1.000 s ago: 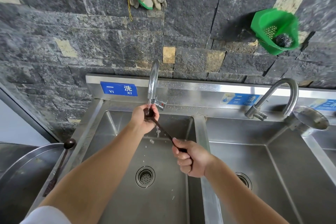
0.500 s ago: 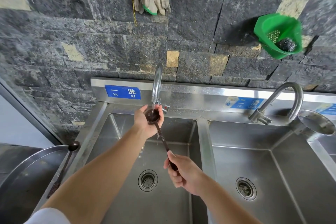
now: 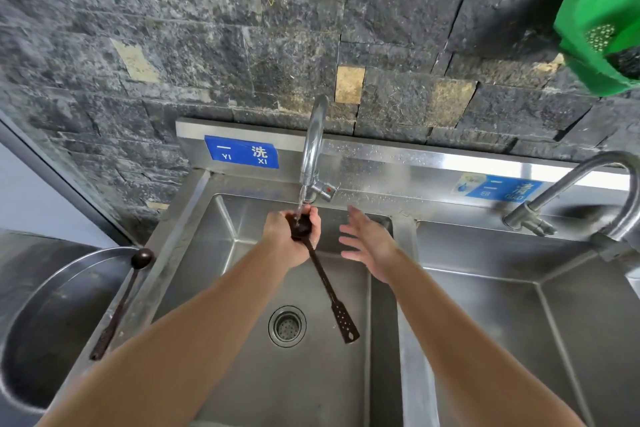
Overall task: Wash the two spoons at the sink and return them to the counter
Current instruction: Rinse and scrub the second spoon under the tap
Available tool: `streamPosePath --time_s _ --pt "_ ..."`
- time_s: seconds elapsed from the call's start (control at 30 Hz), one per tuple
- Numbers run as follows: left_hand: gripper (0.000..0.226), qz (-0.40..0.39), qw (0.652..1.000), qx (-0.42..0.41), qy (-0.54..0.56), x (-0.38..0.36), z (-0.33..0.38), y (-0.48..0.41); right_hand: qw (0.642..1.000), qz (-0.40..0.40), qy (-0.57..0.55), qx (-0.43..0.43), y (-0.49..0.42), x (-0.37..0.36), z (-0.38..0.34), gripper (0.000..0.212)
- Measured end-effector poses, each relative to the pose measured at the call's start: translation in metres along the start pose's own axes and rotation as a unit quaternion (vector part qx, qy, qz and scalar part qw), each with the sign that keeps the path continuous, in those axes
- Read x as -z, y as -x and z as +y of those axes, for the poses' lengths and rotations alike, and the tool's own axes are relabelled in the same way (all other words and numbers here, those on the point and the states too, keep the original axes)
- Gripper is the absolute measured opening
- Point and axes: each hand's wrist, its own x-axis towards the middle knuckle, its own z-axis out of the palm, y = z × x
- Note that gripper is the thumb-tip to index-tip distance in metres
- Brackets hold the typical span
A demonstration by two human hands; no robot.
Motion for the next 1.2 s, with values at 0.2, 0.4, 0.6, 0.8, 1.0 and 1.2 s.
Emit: streamPosePath --time_s 0.2,0.4,0.6,0.8,1.0,1.2 --pt "0.032 0.016 1.0 0.0 0.019 0.005 0.011 -0.009 0.997 0.068 -0.037 -0.014 -0.076 -0.027 -0.032 0.072" --pt "0.028 0.039 0.998 0.026 0.029 0.013 0.015 -0.02 0.992 0.117 0.038 0.001 -0.113 -0.055 -0.04 0.084" --pt "0.024 0.031 0.998 0.041 0.021 0.007 0.012 -0.022 0.975 0.097 0.198 0.04 -0.116 -0.062 -0.045 0.085" --pt "0.022 -0.031 0.998 0.035 -0.036 -0.009 0.014 0.003 0.999 -0.025 0.035 -0.012 -0.056 -0.046 -0.019 0.076" --pt "0.054 -0.058 0.997 -0.031 -0.048 -0.012 0.002 0.023 0.965 -0.234 -0.089 -0.078 0.043 -0.037 0.036 0.088" --pt "0.052 -0.12 0.91 -0.105 -0.382 0.007 -0.008 0.045 0.987 0.011 0.02 0.162 0.084 -0.052 0.044 0.047"
